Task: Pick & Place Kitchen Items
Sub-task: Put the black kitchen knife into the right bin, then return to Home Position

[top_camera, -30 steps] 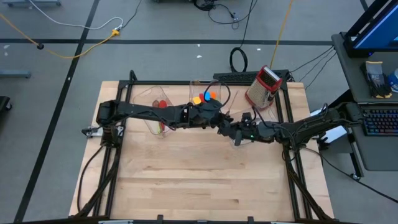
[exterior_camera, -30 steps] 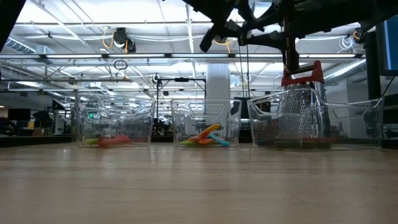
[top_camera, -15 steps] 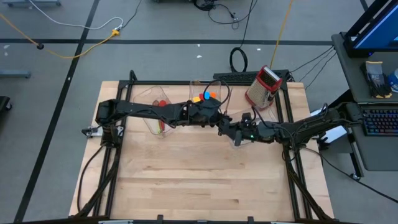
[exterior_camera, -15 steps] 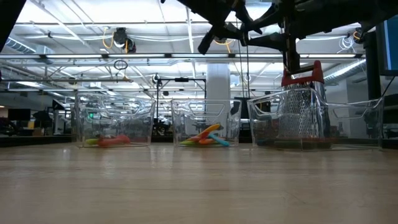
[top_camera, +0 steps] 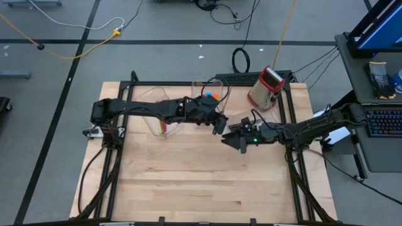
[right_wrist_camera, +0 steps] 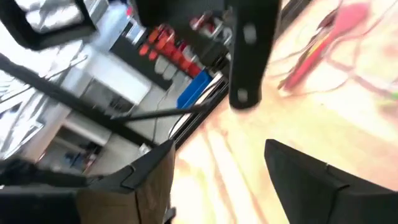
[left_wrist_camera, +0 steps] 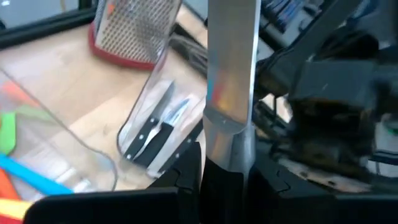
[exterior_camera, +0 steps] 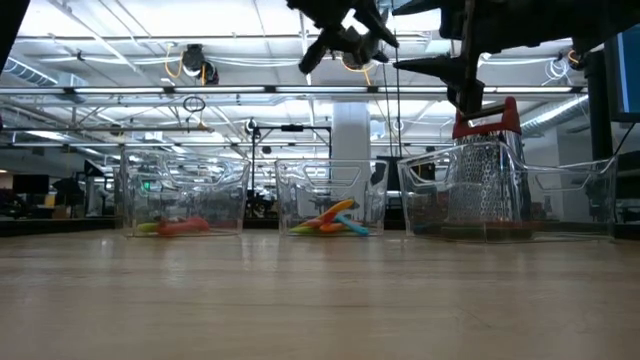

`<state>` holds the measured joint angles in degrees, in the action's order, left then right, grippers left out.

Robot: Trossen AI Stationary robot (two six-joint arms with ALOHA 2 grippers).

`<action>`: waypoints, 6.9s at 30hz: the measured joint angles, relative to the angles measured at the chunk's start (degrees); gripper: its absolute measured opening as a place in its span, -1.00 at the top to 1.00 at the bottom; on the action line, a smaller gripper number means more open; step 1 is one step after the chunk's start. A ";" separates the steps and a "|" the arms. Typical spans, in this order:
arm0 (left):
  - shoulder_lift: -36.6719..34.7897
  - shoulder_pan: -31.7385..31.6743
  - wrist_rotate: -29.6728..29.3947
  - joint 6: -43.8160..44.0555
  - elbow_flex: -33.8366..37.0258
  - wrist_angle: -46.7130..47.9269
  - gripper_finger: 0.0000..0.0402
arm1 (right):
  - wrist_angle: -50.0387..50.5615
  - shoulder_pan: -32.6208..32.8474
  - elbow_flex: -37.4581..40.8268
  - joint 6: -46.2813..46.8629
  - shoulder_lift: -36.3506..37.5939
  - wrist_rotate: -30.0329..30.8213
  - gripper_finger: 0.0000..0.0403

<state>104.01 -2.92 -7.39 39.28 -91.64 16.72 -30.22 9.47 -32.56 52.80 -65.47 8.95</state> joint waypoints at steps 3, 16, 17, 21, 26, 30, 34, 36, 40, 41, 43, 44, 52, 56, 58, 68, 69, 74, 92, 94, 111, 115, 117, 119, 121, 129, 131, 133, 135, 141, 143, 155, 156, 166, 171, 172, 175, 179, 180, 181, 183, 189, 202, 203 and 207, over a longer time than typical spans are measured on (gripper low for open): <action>-2.02 0.00 0.03 -1.57 -0.02 4.06 0.65 | -0.35 0.00 0.04 -0.03 0.00 -3.23 -0.21; -11.11 0.48 -0.10 -7.27 -0.04 14.98 0.65 | -1.86 2.80 0.05 -6.57 2.02 -7.07 -0.08; -11.74 0.73 -0.10 -7.61 -0.06 15.22 0.65 | -1.69 3.19 0.13 -7.60 2.48 -6.83 -0.06; -12.71 2.04 -0.09 -8.30 -0.06 16.79 0.65 | -0.51 4.26 0.12 -12.89 5.45 -4.56 0.04; -12.99 4.18 -0.04 -9.06 -0.06 17.78 0.65 | 2.62 4.50 0.09 -19.14 11.38 -6.17 0.19; -12.99 6.38 0.06 -9.96 -0.06 17.60 0.65 | 9.20 3.70 0.06 -22.50 17.95 -9.29 0.31; -12.67 8.44 -0.01 -9.86 -0.06 15.88 0.65 | 17.47 2.45 0.07 -24.52 25.22 -9.18 0.42; -12.11 9.19 -0.10 -9.17 -0.06 13.89 0.65 | 21.00 1.94 0.10 -26.04 28.67 -9.15 0.47; -9.46 10.01 0.07 -8.79 -0.06 6.89 0.65 | 23.59 1.38 0.11 -29.72 34.01 -9.11 0.55; -8.67 10.08 0.37 -8.77 -0.06 5.21 0.65 | 23.31 1.38 0.11 -30.60 34.83 -9.07 0.56; -6.71 9.79 0.67 -8.35 -0.06 1.95 0.65 | 23.48 1.38 0.09 -32.56 36.86 -9.14 0.59; -5.83 9.43 0.87 -7.94 -0.06 -0.22 0.65 | 23.80 1.38 0.09 -33.37 37.75 -9.39 0.60; 3.70 5.42 1.41 -5.77 -4.93 -10.21 0.65 | 31.62 1.39 0.09 -34.89 45.89 -10.73 0.64; 10.66 4.13 3.33 -5.82 -12.53 -10.50 0.65 | 34.20 1.40 0.09 -35.01 49.12 -10.73 0.64; 14.38 3.75 4.76 -5.93 -16.88 -10.19 0.65 | 34.59 1.40 0.09 -35.13 50.61 -10.73 0.64; 24.91 2.87 5.27 -7.64 -28.54 -5.09 0.65 | 36.08 1.40 0.09 -35.50 54.18 -10.77 0.64; 25.28 2.67 4.49 -7.52 -28.54 -4.99 0.65 | 36.60 1.40 0.09 -35.50 54.35 -10.79 0.64; 27.34 1.80 2.09 -10.49 -28.54 -5.62 0.65 | 37.44 1.40 0.09 -35.35 54.37 -11.70 0.64; 34.34 0.02 6.44 -13.75 -28.35 -7.18 0.65 | 38.30 1.40 0.09 -35.52 54.36 -12.09 0.64; 34.79 -0.07 6.42 -14.89 -28.50 -8.22 0.65 | 38.28 1.40 0.09 -35.52 54.36 -12.08 0.64; 36.51 -1.05 9.31 -15.63 -28.46 -5.19 0.65 | 38.34 1.40 0.09 -35.55 54.38 -12.04 0.64; 36.51 -1.11 9.32 -15.60 -28.46 -4.86 0.65 | 38.34 1.40 0.09 -35.72 54.38 -12.04 0.64; 36.51 -1.09 9.24 -15.18 -28.46 -4.84 0.65 | 38.34 1.40 0.09 -35.72 54.38 -12.04 0.64; 36.89 -1.11 8.88 -15.38 -28.46 -5.08 0.64 | 38.34 1.40 0.09 -35.72 54.38 -12.04 0.64; 37.15 -1.14 8.95 -15.35 -28.46 -5.03 0.63 | 38.29 1.40 0.09 -35.74 54.38 -12.02 0.64; 38.56 -1.14 9.94 -14.99 -28.41 -4.61 0.62 | 38.30 1.40 0.09 -35.74 54.38 -12.01 0.64; 38.55 -1.14 9.91 -15.55 -28.42 -4.87 0.61 | 38.32 1.40 0.09 -35.72 54.38 -12.02 0.64; 38.55 -1.21 9.92 -16.14 -28.41 -4.85 0.61 | 38.32 1.40 0.09 -35.73 54.38 -11.99 0.64; 38.55 -1.39 9.91 -16.25 -28.41 -4.82 0.61 | 38.32 1.40 0.09 -35.74 54.38 -11.99 0.64; 38.53 -1.55 9.87 -16.85 -28.41 -4.84 0.59 | 38.32 1.40 0.09 -35.72 54.38 -11.99 0.64; 38.53 -1.54 9.87 -17.30 -28.41 -4.87 0.59 | 38.32 1.40 0.09 -35.72 54.38 -11.99 0.64; 38.53 -1.53 9.84 -19.00 -28.41 -4.90 0.58 | 38.32 1.40 0.09 -35.72 54.38 -11.99 0.64; 38.53 -1.53 9.84 -19.32 -28.41 -4.92 0.56 | 38.32 1.40 0.09 -35.72 54.38 -11.99 0.64; 38.42 -1.51 8.35 -19.68 -28.41 -5.06 0.13 | 38.29 1.40 0.09 -35.72 54.38 -11.99 0.64; 38.42 -1.78 8.36 -19.67 -28.41 -5.26 0.01 | 38.30 1.39 0.09 -35.72 54.38 -11.99 0.64; 38.42 -1.90 8.42 -19.66 -28.41 -5.58 0.00 | 38.30 1.39 0.09 -35.72 54.38 -11.99 0.64; 37.77 -2.39 9.25 -19.53 -28.42 -6.96 -0.01 | 38.32 1.40 0.09 -35.72 54.38 -11.99 0.64; 36.45 -3.18 10.16 -19.53 -29.83 -8.03 -0.01 | 38.33 1.38 0.09 -35.72 54.37 -11.99 0.64; 36.34 -3.36 10.37 -19.55 -30.62 -8.27 0.00 | 38.32 1.38 0.07 -35.68 54.38 -11.99 0.64; 35.72 -3.58 10.45 -19.53 -31.10 -7.91 0.01 | 38.40 1.38 0.07 -35.64 54.37 -11.99 0.64; 34.64 -4.06 10.81 -19.58 -31.55 -7.08 0.01 | 38.59 1.38 0.07 -35.55 54.37 -11.99 0.64; 29.46 -5.90 11.86 -23.35 -31.69 -0.11 -0.01 | 39.28 1.38 0.04 -35.53 54.47 -11.99 0.64; 20.10 -7.06 9.34 -20.21 -31.67 25.57 -0.01 | 44.34 1.38 0.04 -35.79 54.60 -12.02 0.64; 19.46 -6.89 9.40 -20.28 -31.67 26.19 -0.01 | 44.98 1.38 0.04 -35.57 54.60 -12.01 0.64; 17.30 -5.56 9.22 -22.88 -31.64 29.71 -0.02 | 45.62 1.38 0.04 -35.35 54.55 -12.02 0.64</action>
<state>121.31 -8.47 1.83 16.40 -123.28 46.42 15.40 10.85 -32.51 17.45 -10.92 -3.07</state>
